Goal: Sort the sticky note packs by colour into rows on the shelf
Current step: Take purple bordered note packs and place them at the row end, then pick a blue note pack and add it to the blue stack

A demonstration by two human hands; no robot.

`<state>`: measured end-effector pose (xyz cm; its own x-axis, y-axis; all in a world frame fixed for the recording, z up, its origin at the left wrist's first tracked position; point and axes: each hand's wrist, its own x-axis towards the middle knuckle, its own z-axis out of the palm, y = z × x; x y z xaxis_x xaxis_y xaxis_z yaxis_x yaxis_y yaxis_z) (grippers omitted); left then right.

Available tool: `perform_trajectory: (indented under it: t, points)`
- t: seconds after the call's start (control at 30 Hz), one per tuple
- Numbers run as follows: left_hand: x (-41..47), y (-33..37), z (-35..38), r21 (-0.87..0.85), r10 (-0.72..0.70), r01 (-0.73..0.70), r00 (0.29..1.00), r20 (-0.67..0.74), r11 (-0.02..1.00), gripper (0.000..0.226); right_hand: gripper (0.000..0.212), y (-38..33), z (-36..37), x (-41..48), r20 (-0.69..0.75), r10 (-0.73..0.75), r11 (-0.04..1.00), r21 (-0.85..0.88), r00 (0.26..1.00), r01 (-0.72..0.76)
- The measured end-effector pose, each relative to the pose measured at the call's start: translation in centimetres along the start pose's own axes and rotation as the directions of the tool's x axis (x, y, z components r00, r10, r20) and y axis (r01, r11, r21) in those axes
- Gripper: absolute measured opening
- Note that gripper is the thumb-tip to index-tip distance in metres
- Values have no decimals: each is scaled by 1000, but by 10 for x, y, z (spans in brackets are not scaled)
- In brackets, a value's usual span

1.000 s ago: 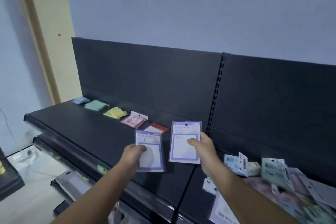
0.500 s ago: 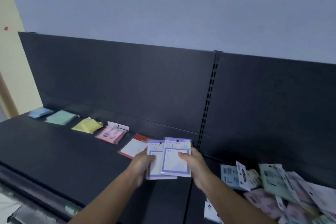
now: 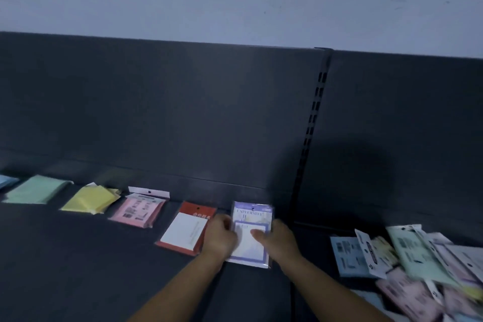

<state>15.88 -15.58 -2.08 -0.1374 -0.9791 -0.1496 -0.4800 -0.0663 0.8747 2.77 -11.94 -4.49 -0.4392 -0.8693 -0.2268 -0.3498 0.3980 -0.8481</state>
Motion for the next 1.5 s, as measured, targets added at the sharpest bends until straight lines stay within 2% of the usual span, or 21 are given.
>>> perform_trajectory:
  t: [0.07, 0.13, 0.23, 0.37, 0.43, 0.53, 0.63, 0.73, 0.83, 1.0, 1.17, 1.27, 1.4, 1.5]
  points:
    - [7, -6, -3, 90, 81, -85, 996, 39, 992, 5, 46, -2, 3, 3, -45, -10, 981, -194, 999, 1]
    - [12, -13, -4, 155, 163, -176, 982, 93, 972, 8, 51, -6, 4, 3, -96, -5, 951, -308, 995, -25]
    - [18, -21, -1, 224, 209, -243, 964, 162, 944, 29, 48, -6, 7, 6, -104, 10, 938, -344, 995, -46]
    - [20, -23, -2, 295, 197, -252, 959, 202, 922, 35, 44, -8, 11, 3, -123, 12, 948, -314, 992, -51]
    - [16, -23, -4, 253, 222, -276, 949, 223, 927, 36, 44, -11, 13, -6, -141, -8, 936, -348, 990, -42]
    - [4, -20, -5, 179, 331, -368, 921, 205, 912, 45, 43, -13, 14, -26, -202, -92, 880, -475, 975, -16]
    - [-10, -13, 1, 154, 456, -490, 865, 212, 858, 49, 35, -10, 10, -54, -279, -159, 828, -560, 947, -26]
    - [-25, -5, 16, 142, 524, -590, 786, 329, 795, 45, 27, 1, -5, -83, -358, -163, 808, -583, 919, -84]
    - [-42, 3, 37, 145, 552, -675, 691, 466, 723, 42, 23, 17, -30, -113, -442, -117, 840, -522, 889, -149]
    - [-66, 12, 68, 131, 544, -741, 589, 598, 659, 33, 24, 42, -72, -156, -584, -51, 850, -451, 810, -272]
    - [-83, 19, 89, 193, 434, -820, 467, 770, 539, 52, 26, 58, -98, -168, -575, -31, 760, -544, 817, -354]
    - [-87, 20, 95, 232, 374, -874, 405, 834, 427, 64, 32, 60, -106, -159, -570, -27, 738, -566, 821, -368]
    - [-83, 20, 95, 233, 421, -943, 317, 850, 237, 74, 33, 58, -115, -131, -575, -15, 744, -554, 818, -375]
    - [-82, 21, 95, 235, 475, -958, 285, 832, 163, 63, 43, 58, -120, -108, -580, 8, 739, -545, 815, -395]
